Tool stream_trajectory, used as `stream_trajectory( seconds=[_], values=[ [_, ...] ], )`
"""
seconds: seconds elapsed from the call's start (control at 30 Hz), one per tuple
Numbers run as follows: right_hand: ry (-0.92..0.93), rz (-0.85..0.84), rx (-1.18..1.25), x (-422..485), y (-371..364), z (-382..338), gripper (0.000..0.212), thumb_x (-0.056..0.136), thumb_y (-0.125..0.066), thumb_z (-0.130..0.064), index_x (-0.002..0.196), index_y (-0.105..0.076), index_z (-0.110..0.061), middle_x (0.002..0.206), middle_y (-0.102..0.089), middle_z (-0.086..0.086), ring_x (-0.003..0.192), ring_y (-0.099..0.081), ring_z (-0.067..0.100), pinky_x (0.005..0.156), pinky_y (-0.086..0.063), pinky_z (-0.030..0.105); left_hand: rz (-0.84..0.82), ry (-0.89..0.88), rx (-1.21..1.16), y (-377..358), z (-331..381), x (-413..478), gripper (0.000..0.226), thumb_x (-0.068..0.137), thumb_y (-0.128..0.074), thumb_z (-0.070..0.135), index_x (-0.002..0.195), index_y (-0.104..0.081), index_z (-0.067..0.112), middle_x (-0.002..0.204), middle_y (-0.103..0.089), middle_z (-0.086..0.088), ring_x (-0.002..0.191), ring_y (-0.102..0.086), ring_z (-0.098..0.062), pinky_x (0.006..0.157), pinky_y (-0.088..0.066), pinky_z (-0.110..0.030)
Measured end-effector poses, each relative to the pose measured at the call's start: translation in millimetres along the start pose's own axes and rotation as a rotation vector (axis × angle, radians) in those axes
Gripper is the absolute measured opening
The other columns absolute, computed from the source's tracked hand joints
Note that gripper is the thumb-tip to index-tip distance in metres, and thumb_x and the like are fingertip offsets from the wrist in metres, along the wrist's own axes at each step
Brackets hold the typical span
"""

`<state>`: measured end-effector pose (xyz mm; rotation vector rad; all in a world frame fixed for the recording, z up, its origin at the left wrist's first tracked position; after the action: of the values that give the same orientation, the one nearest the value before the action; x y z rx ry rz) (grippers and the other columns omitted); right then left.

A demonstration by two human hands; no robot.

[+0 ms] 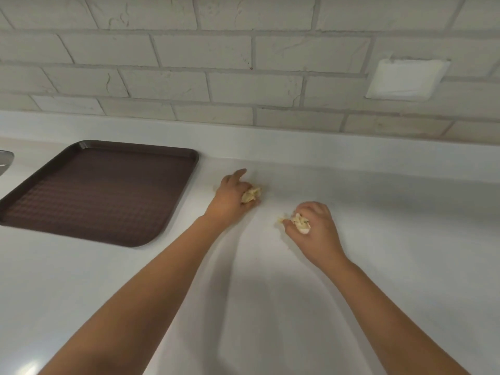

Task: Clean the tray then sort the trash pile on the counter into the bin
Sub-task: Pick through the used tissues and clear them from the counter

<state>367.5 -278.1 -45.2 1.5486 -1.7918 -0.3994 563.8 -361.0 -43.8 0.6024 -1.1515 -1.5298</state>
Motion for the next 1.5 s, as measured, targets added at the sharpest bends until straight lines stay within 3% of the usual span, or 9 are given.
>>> stream_trajectory(
  seconds=[0.1,0.2,0.3,0.43,0.63,0.83,1.07,1.37,1.5],
  values=[
    [0.029,-0.163,-0.024,-3,-11,5,0.02,0.086,-0.064,-0.022,0.105,-0.064,-0.015,0.142,-0.046,0.004,0.136,-0.032,0.021,0.105,-0.025,0.022,-0.049,-0.05,0.063,-9,0,-6,0.064,0.078,-0.045,0.059,0.111,-0.065,0.008,0.125,-0.058,-0.012,0.113,-0.051,-0.032,0.101,-0.034,-0.034],
    [0.154,-0.327,-0.135,-11,-15,2,0.034,0.096,-0.048,-0.032,0.129,-0.055,-0.028,0.149,-0.038,-0.003,0.141,-0.025,0.017,0.114,-0.011,0.023,-0.045,-0.127,0.097,-8,-9,-13,0.062,0.082,-0.036,0.054,0.114,-0.062,0.008,0.115,-0.061,-0.01,0.102,-0.055,-0.032,0.096,-0.039,-0.037],
    [0.264,-0.383,-0.205,-28,-13,-10,0.037,0.097,-0.037,-0.035,0.124,-0.06,-0.021,0.136,-0.052,-0.002,0.128,-0.039,0.017,0.106,-0.017,0.015,-0.01,-0.15,0.168,-13,-11,-23,0.056,0.086,-0.034,0.05,0.111,-0.062,0.008,0.109,-0.061,-0.011,0.092,-0.056,-0.034,0.086,-0.044,-0.042],
    [0.377,-0.324,-0.308,-54,-13,-16,0.032,0.095,-0.038,-0.034,0.102,-0.065,-0.019,0.108,-0.061,-0.004,0.098,-0.054,0.019,0.084,-0.045,0.03,0.089,-0.112,0.276,-16,7,-44,0.041,0.091,-0.048,0.041,0.101,-0.065,0.006,0.097,-0.062,-0.011,0.081,-0.053,-0.033,0.071,-0.047,-0.041],
    [0.394,-0.263,-0.419,-83,-4,-23,0.026,0.088,-0.041,-0.032,0.077,-0.058,-0.016,0.076,-0.057,-0.002,0.063,-0.055,0.019,0.052,-0.044,0.025,0.109,-0.113,0.314,-11,54,-110,0.026,0.07,-0.074,0.031,0.067,-0.062,0.008,0.063,-0.056,-0.005,0.051,-0.052,-0.026,0.042,-0.038,-0.028],
    [-0.129,-0.15,-0.093,-111,54,-10,0.024,0.093,-0.054,-0.024,0.116,-0.054,-0.02,0.097,-0.057,-0.006,0.085,-0.054,0.013,0.065,-0.035,0.018,-0.057,0.012,0.005,-9,106,-173,0.028,0.082,-0.057,0.037,0.067,-0.055,0.013,0.068,-0.055,-0.003,0.06,-0.055,-0.024,0.051,-0.034,-0.027],
    [-0.595,0.104,0.48,-186,153,6,0.013,0.093,-0.056,-0.025,0.103,-0.063,-0.025,0.093,-0.061,-0.009,0.077,-0.056,0.007,0.066,-0.041,0.019,-0.269,0.261,-0.573,-21,202,-213,0.032,0.084,-0.063,0.04,0.063,-0.054,0.019,0.058,-0.056,0.006,0.052,-0.049,-0.004,0.048,-0.034,-0.017],
    [-0.843,0.299,0.979,-376,304,80,0.016,0.091,-0.058,-0.019,0.104,-0.066,-0.013,0.075,-0.063,0.003,0.061,-0.055,0.014,0.051,-0.039,0.025,-0.537,0.368,-0.973,-90,413,-296,0.025,0.083,-0.064,0.041,0.089,-0.071,0.018,0.088,-0.073,-0.008,0.082,-0.068,-0.027,0.076,-0.051,-0.034],
    [-0.912,0.393,0.969,-479,359,135,0.016,0.092,-0.058,-0.021,0.102,-0.065,-0.012,0.072,-0.059,0.005,0.059,-0.05,0.016,0.052,-0.036,0.028,-0.712,0.399,-1.076,-156,508,-362,0.02,0.084,-0.066,0.038,0.082,-0.07,0.019,0.071,-0.069,0.0,0.064,-0.062,-0.014,0.066,-0.049,-0.027]
  ],
)
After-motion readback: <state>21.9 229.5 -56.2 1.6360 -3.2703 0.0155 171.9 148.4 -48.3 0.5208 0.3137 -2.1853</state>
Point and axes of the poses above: each hand's wrist, its own x-axis towards the middle knuckle, its own y-axis out of the back of the hand, z = x × y, the point moved 3 cm from there along x, towards the middle knuckle
